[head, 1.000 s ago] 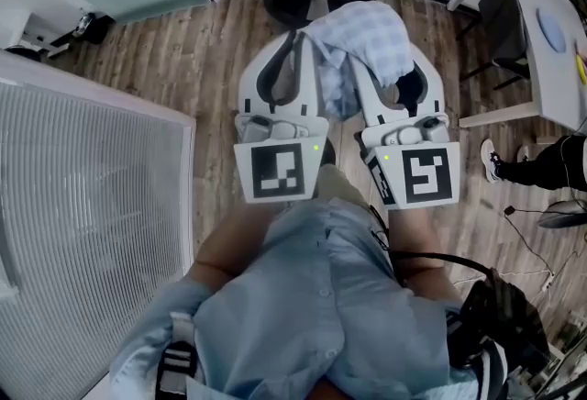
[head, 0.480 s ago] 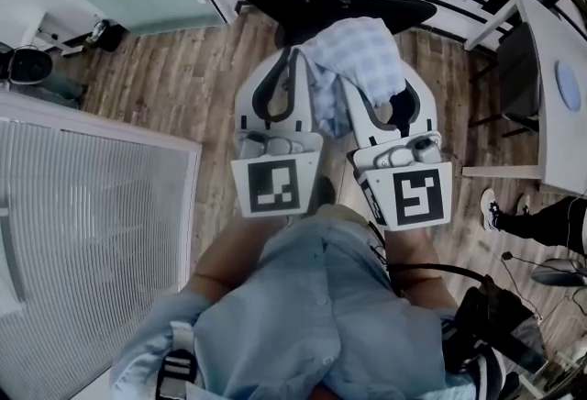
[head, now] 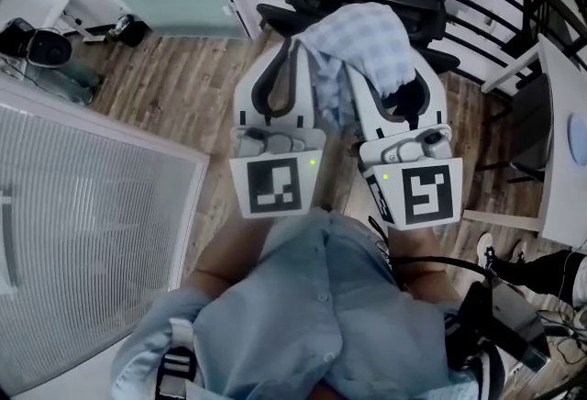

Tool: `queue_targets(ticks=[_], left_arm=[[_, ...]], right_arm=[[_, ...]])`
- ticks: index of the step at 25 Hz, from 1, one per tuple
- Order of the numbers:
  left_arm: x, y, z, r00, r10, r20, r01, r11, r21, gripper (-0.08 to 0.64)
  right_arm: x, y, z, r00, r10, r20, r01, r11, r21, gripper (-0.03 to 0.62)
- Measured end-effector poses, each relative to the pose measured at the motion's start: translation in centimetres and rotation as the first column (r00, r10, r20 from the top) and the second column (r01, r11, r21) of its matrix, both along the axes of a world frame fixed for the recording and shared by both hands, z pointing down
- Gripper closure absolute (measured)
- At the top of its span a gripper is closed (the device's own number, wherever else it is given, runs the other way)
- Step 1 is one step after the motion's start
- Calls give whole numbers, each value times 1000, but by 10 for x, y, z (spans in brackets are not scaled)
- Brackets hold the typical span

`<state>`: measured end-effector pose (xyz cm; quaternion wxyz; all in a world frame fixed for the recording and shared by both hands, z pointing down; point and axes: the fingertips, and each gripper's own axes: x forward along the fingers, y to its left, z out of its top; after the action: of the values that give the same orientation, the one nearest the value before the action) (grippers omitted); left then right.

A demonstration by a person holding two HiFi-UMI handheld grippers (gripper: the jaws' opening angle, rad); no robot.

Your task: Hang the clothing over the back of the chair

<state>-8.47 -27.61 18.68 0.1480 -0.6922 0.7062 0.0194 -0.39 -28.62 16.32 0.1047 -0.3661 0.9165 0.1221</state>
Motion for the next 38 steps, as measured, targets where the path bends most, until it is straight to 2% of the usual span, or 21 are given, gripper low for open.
queue_targets(ticks=[6, 11, 18, 27, 30, 34, 36, 38], left_arm=[[-27, -18, -5, 1000, -14, -19, 15, 999, 32, 534], [-50, -44, -14, 999, 21, -33, -19, 998, 66, 534], [-80, -88, -39, 991, 126, -46, -121, 988, 92, 534], [-83, -125, -48, 960, 276, -46, -268, 953, 138, 534], [-83, -140, -44, 951, 306, -50, -298, 946, 125, 534], [-88, -150, -35, 937, 341, -69, -331, 935, 124, 534], [-93, -155, -31, 934, 350, -78, -340, 933, 119, 534], [-96, -164, -32, 931, 355, -83, -345, 932, 113, 534]], right_arm=[[-22, -22, -12, 1000, -6, 7, 5, 999, 42, 419], [-42, -47, -23, 999, 34, 4, -34, 997, 70, 419], [-61, -84, -53, 986, 165, 7, -165, 981, 101, 416], [-67, -116, -71, 953, 304, -12, -299, 942, 155, 410], [-73, -140, -63, 934, 345, -90, -334, 935, 122, 407], [-79, -181, -20, 863, 380, -334, -403, 915, -1, 363], [-86, -193, 1, 836, 342, -429, -402, 914, -54, 288], [-92, -204, 13, 821, 296, -488, -389, 916, -97, 231]])
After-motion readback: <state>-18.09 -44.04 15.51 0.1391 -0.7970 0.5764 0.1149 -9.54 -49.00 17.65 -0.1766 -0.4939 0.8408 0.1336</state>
